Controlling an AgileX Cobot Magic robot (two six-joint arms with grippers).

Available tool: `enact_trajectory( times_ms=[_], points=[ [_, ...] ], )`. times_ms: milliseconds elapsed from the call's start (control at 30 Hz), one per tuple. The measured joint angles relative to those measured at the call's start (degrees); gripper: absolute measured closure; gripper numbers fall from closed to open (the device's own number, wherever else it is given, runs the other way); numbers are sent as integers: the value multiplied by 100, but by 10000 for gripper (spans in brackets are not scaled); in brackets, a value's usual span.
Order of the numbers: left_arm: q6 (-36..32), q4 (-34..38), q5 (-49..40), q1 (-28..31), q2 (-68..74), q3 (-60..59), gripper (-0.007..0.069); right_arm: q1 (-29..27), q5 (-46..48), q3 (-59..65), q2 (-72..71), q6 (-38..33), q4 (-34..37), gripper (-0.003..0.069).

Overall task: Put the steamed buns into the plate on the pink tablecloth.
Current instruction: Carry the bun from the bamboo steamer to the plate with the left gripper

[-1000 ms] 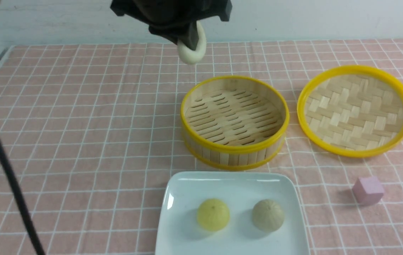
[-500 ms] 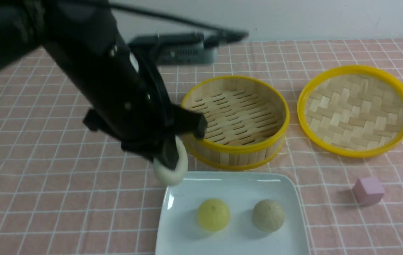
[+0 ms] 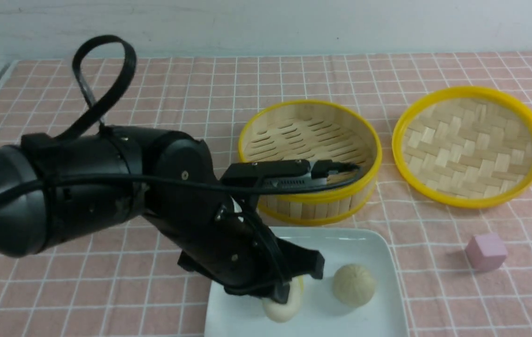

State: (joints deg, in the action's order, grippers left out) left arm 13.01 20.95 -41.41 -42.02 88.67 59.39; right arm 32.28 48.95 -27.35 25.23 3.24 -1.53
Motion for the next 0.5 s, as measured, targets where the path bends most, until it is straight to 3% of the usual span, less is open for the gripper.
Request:
enact_trajectory(
  times_ms=[500],
  points=[
    [-111,307,1868,0,1152,415,505,0,-70,0,0,0,0,493]
  ],
)
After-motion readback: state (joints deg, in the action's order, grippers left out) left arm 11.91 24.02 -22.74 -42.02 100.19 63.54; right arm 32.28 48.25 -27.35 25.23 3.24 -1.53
